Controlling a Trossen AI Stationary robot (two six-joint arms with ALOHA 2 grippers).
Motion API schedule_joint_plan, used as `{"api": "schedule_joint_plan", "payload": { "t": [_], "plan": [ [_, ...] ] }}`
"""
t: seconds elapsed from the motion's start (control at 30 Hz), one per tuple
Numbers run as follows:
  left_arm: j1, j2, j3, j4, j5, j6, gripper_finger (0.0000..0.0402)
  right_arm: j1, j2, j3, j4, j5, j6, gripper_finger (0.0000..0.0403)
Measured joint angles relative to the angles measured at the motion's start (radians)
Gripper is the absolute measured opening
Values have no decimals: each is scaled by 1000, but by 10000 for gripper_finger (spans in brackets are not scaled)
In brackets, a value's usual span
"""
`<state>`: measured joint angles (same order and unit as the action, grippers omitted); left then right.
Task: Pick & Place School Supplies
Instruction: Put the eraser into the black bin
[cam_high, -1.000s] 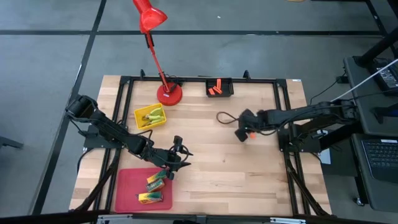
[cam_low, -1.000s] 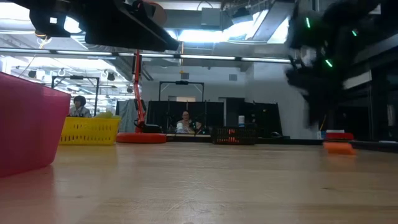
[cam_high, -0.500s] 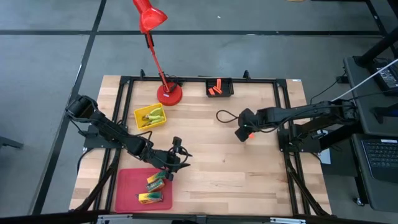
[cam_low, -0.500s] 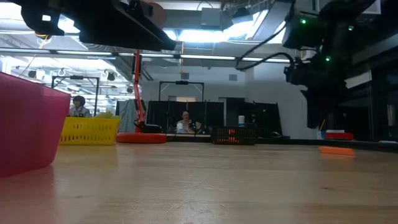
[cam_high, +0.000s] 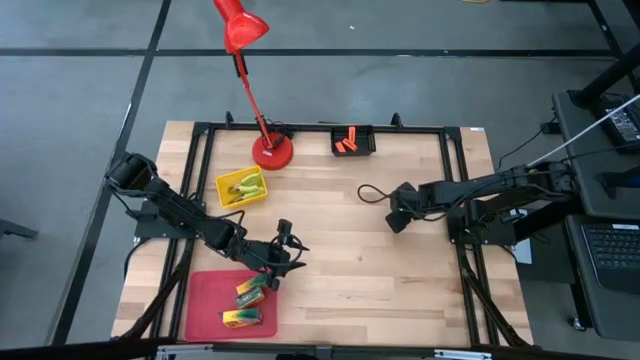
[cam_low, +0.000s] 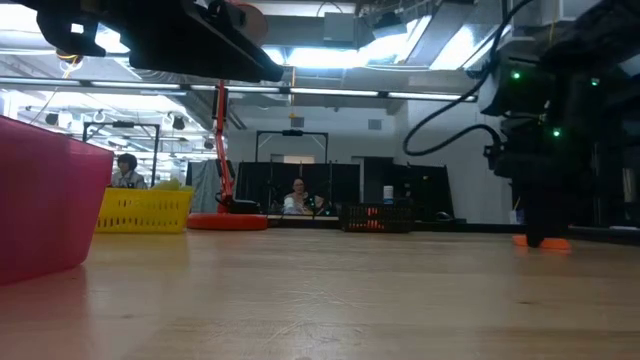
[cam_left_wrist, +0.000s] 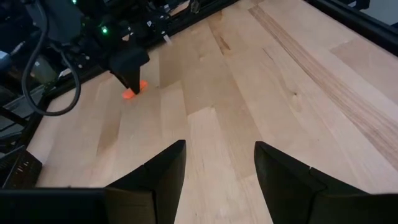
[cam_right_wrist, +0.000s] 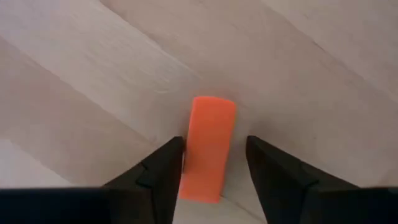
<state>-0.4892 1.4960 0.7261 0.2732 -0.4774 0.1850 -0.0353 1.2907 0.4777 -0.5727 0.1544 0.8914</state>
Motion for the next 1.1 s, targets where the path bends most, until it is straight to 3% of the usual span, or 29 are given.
{"api": "schedule_joint_plan", "payload": {
  "t": [0.13, 0.3, 0.53, 0.73, 0.83, 0.9, 1.1],
  "plan": [
    [0, 0, 0, 0, 0, 2, 187, 0, 0, -4, 2, 9, 7, 146],
    [0, 0, 0, 0, 0, 2, 187, 6, 3, 19, -5, 7, -29, 50],
    [0, 0, 0, 0, -1, 2, 187, 54, 7, 95, 36, 33, -62, 47],
    [0, 0, 0, 0, -1, 2, 187, 69, 7, 217, 15, 170, -141, 47],
    [0, 0, 0, 8, -1, 9, 187, 13, 11, 282, 60, 283, -234, 47],
    [0, 0, 0, 12, -1, 12, 187, -59, 12, 312, 106, 298, -316, 47],
    [0, 0, 0, 14, -1, 31, 187, -333, 95, 363, 365, 160, -534, 47]
  ]
}}
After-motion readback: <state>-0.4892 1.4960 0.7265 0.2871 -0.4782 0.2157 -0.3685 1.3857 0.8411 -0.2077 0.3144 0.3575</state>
